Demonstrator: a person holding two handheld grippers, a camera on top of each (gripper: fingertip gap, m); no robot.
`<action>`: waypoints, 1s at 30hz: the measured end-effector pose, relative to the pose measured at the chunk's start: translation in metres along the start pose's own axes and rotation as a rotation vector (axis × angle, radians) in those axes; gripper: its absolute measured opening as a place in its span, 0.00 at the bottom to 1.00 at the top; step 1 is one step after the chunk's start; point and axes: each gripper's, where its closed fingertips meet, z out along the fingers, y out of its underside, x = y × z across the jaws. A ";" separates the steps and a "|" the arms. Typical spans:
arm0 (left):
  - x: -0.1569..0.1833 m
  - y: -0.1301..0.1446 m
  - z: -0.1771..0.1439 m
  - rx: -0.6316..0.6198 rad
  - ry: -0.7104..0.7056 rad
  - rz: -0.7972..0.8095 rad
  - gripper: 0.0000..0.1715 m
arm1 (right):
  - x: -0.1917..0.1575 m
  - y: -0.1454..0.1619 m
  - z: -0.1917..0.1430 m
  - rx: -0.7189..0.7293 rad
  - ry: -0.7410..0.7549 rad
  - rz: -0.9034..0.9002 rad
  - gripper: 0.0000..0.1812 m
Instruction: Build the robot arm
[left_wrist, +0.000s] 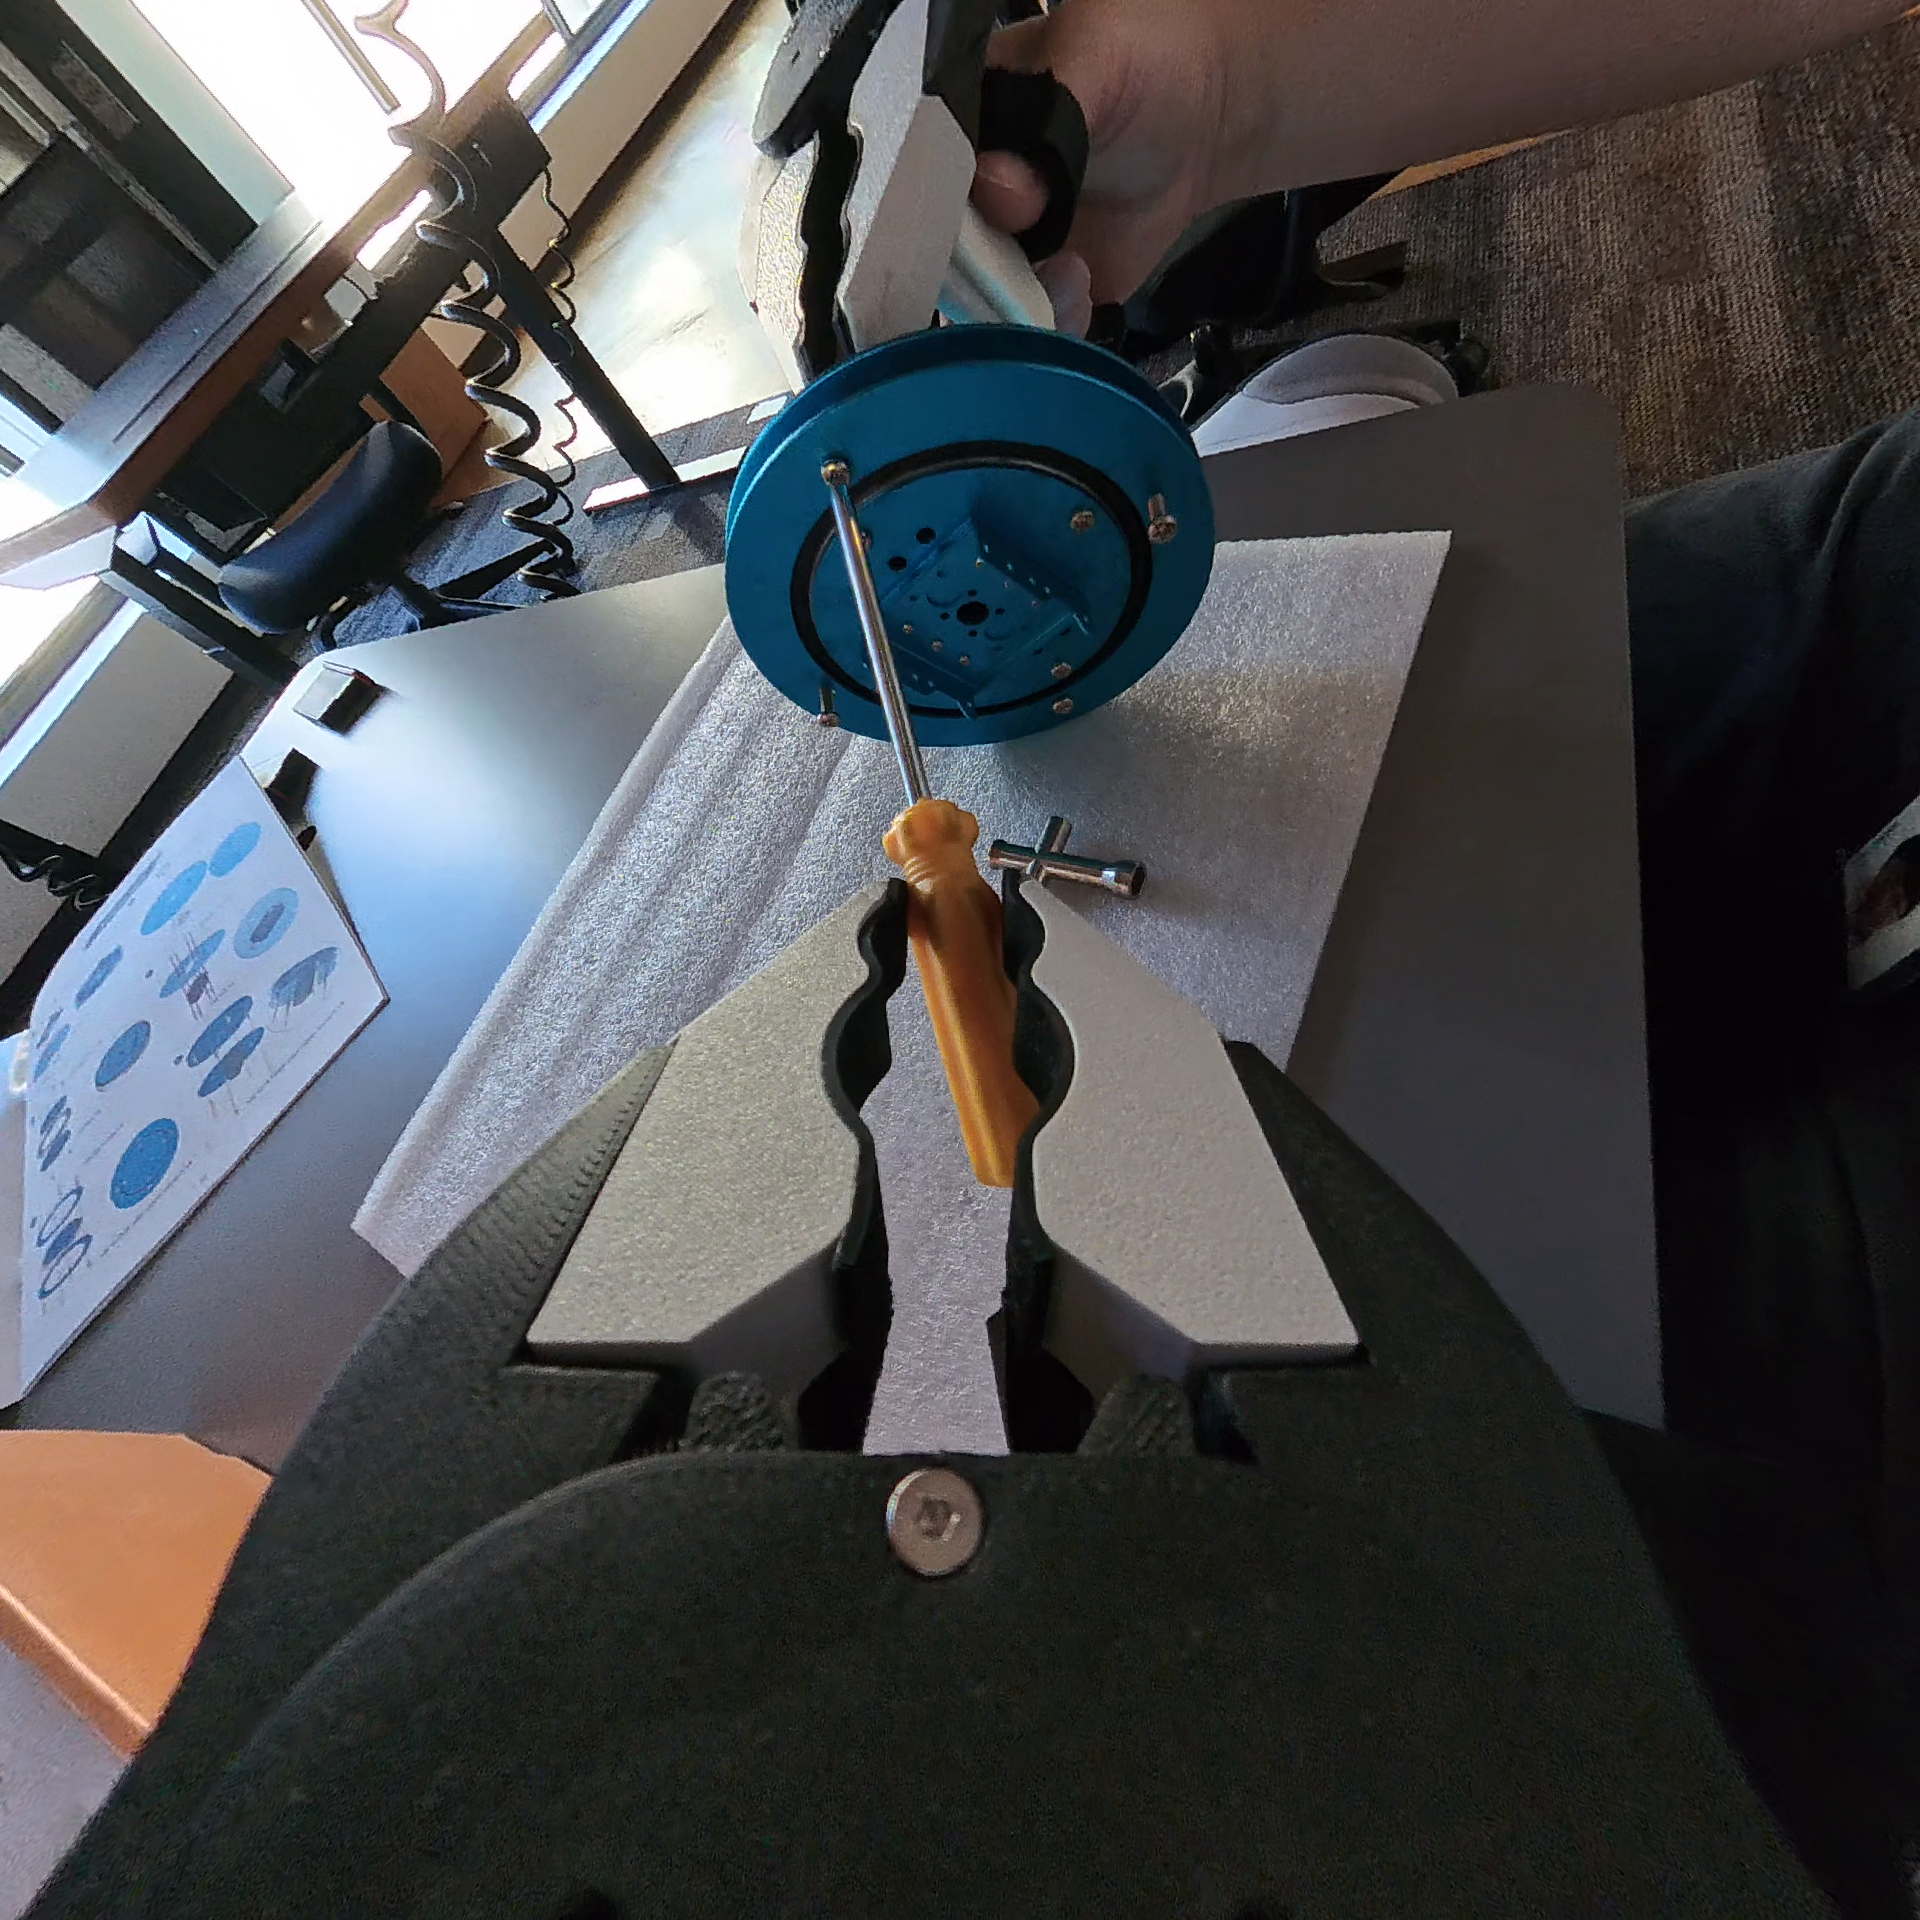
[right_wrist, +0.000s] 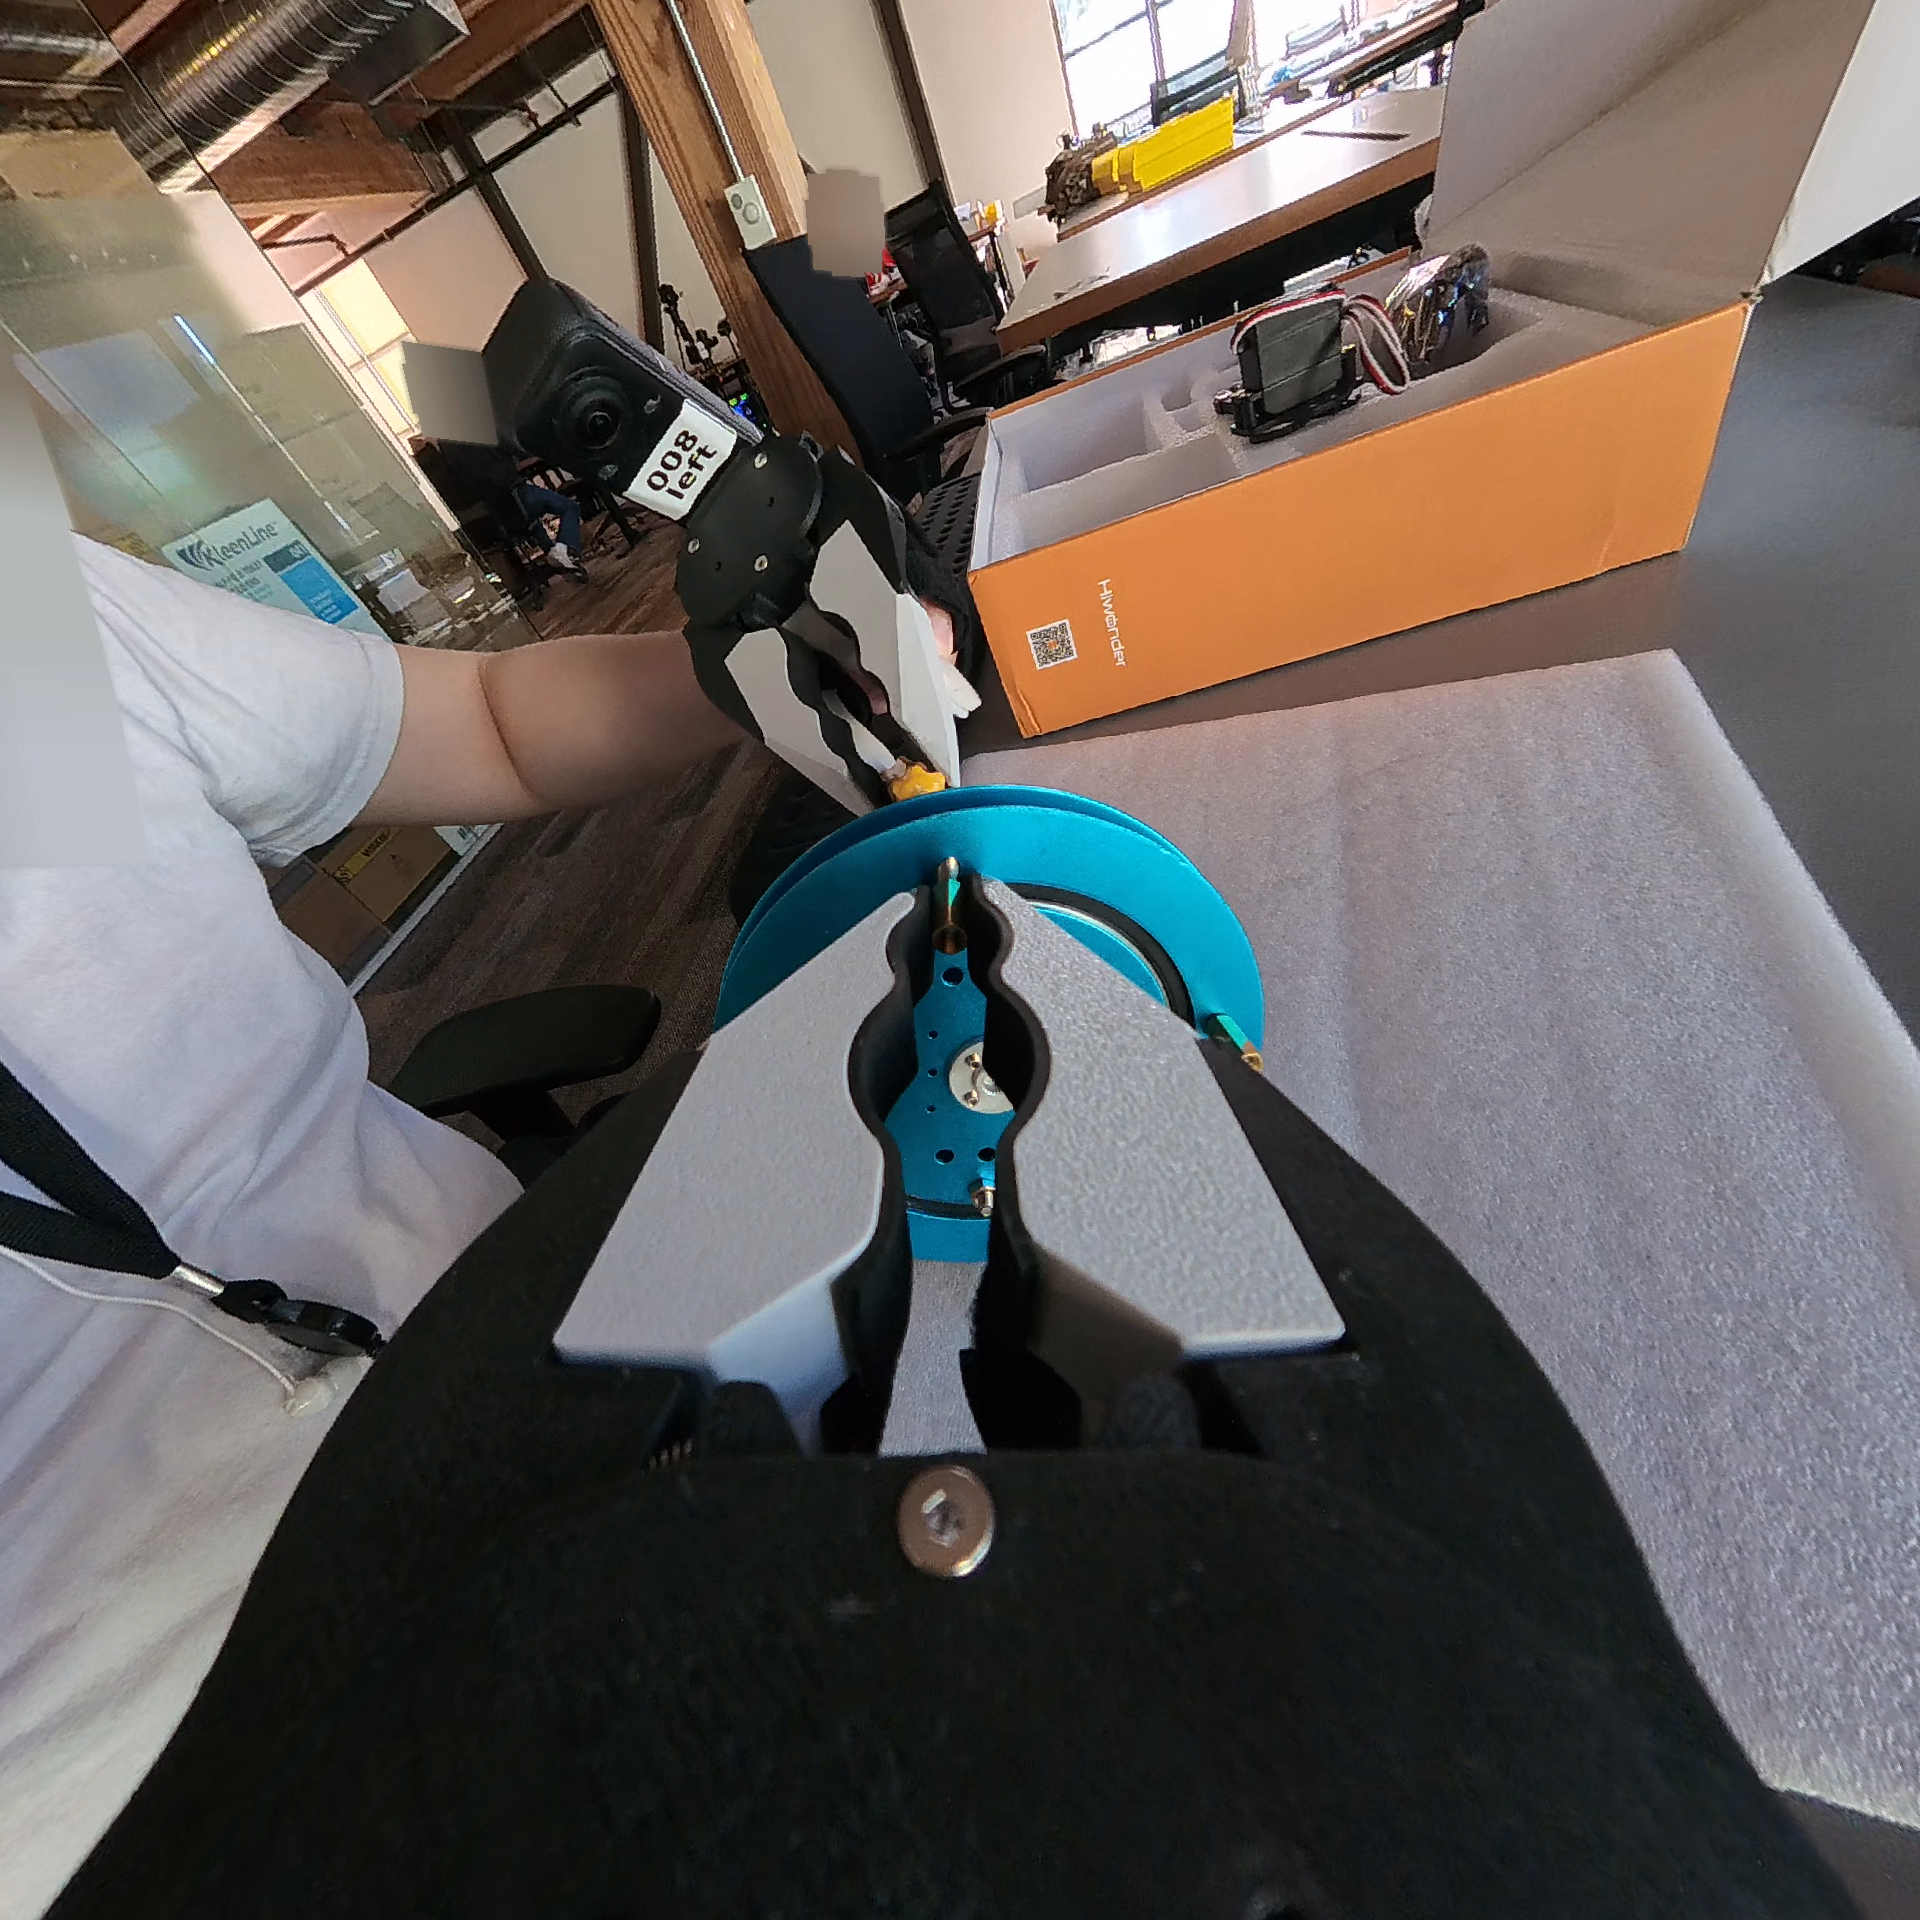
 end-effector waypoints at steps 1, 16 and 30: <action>0.000 0.000 0.000 -0.004 0.002 0.005 0.10 | 0.000 0.000 0.000 -0.001 0.000 0.000 0.02; -0.005 0.005 -0.004 -0.143 0.114 0.089 0.09 | -0.002 0.000 0.002 -0.086 -0.001 -0.016 0.02; 0.004 0.034 0.017 -0.159 0.095 0.032 0.10 | -0.005 0.004 0.016 -0.302 0.094 -0.052 0.02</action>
